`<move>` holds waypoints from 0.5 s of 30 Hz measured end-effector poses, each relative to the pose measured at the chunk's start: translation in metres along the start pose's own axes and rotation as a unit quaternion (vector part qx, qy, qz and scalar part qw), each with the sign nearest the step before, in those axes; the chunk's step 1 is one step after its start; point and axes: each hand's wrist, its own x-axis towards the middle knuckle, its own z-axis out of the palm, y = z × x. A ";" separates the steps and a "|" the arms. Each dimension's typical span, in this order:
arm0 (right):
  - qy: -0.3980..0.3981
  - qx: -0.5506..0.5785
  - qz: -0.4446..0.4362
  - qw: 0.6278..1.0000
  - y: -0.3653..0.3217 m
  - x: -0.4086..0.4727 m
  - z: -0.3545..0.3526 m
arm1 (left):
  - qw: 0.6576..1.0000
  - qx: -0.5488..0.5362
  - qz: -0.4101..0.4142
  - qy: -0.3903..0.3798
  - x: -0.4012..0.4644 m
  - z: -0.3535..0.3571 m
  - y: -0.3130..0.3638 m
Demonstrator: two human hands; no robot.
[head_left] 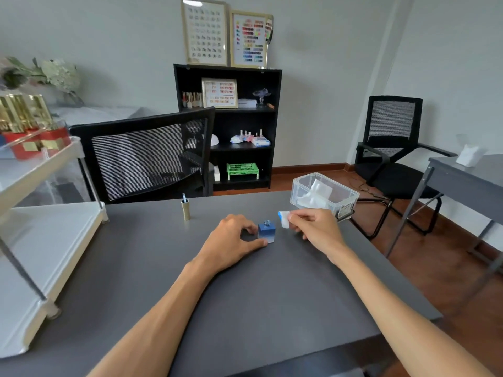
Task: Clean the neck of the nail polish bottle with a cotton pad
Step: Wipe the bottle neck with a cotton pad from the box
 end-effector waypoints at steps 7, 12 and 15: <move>-0.016 -0.102 -0.036 0.994 0.001 0.025 0.026 | 0.999 0.018 -0.022 0.031 -0.016 -0.012 -0.012; -0.032 -0.150 -0.084 0.985 0.005 0.025 0.027 | 0.999 0.030 -0.029 0.033 -0.018 -0.016 -0.012; 0.006 -0.122 -0.132 0.984 0.003 0.021 0.026 | 0.998 0.030 -0.047 0.035 -0.018 -0.019 -0.014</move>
